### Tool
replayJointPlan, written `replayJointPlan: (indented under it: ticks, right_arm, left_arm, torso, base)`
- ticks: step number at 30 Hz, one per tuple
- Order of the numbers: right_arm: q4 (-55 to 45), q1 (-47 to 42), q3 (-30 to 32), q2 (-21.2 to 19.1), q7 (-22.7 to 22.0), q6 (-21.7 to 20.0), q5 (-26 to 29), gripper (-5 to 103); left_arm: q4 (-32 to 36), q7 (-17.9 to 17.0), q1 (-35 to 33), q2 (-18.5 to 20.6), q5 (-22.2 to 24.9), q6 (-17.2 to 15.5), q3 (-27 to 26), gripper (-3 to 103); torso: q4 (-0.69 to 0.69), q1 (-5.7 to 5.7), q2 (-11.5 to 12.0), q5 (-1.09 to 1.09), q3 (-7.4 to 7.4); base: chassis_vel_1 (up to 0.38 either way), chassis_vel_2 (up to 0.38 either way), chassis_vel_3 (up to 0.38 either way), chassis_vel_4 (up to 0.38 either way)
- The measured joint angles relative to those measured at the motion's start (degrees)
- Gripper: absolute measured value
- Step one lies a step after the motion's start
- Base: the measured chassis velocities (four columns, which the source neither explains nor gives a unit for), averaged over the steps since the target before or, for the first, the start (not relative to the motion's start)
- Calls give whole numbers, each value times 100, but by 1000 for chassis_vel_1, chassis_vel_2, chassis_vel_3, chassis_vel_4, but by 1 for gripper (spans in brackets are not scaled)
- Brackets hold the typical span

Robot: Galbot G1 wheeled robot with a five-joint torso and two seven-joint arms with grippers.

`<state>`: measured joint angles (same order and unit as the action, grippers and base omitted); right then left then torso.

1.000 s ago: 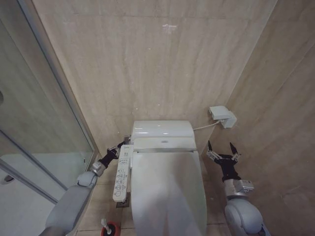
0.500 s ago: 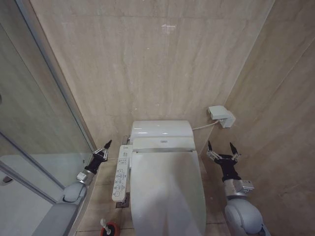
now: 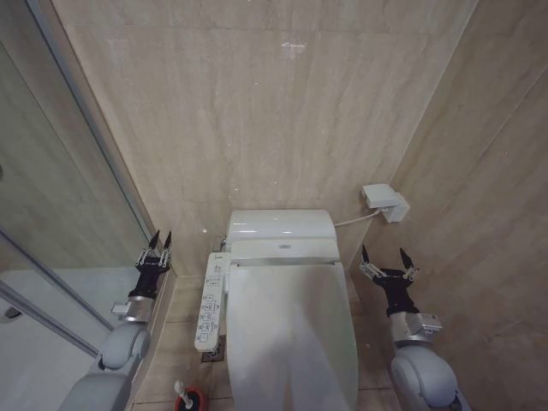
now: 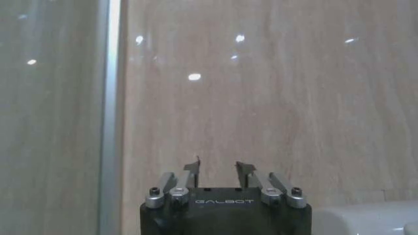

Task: Open the toilet lid, clean the toilet bowl with a toilet brush, close the toilet lid, and flush.

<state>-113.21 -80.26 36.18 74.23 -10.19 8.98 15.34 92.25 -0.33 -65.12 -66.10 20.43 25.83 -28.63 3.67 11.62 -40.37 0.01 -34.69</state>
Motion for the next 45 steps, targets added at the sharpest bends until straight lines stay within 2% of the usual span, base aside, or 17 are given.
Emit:
replayJointPlan:
  ticks: [1,8,9,14,16,17,18,19,21,23,24,45]
  right_arm:
    - [0,1,0,0,0,0,0,100]
    - [0,0,0,0,0,0,0,100]
    - [0,0,0,0,0,0,0,100]
    - [0,0,0,0,0,0,0,100]
    - [0,0,0,0,0,0,0,100]
    - [0,0,0,0,0,0,0,100]
    - [0,0,0,0,0,0,0,100]
    - [0,0,0,0,0,0,0,100]
    - [0,0,0,0,0,0,0,100]
    - [0,0,0,0,0,0,0,100]
    - [0,0,0,0,0,0,0,100]
    - [0,0,0,0,0,0,0,100]
  left_arm:
    - [96,-42,-79,-16,0,-62,-36,43]
    - [1024,-326,-859,-140,-43,-468,-407,43]
    - [1126,-348,-960,-154,-56,-492,-462,71]
    - [1474,-394,-1293,-193,-105,-513,-687,71]
    - [1686,-463,-1458,-255,-64,-614,-802,71]
    - [1911,-508,-1624,-325,34,-788,-842,96]
    - [2120,-527,-1801,-380,121,-955,-851,96]
    - [2120,-527,-1801,-380,121,-955,-851,96]
    - [2424,-543,-2112,-476,197,-1194,-836,96]
    - [2662,-480,-2393,-573,202,-1302,-806,96]
    - [2727,-427,-2486,-606,181,-1311,-793,100]
    - [3151,-466,-2851,-672,-292,-1267,-655,100]
  torso:
    - [0,0,0,0,0]
    - [-1,0,0,0,0]
    - [-1,0,0,0,0]
    - [-1,0,0,0,0]
    - [0,0,0,0,0]
    - [0,0,1,-1,0]
    - [0,0,1,0,0]
    - [0,0,1,0,0]
    - [-1,0,1,0,0]
    - [-1,0,1,0,0]
    - [-1,0,1,0,0]
    - [0,0,1,0,0]
  base:
    - [0,0,0,0]
    - [0,0,0,0]
    - [0,0,0,0]
    - [0,0,0,0]
    - [0,0,0,0]
    - [0,0,0,0]
    - [0,0,0,0]
    - [0,0,0,0]
    - [0,0,0,0]
    - [0,0,0,0]
    - [0,0,0,0]
    - [0,0,0,0]
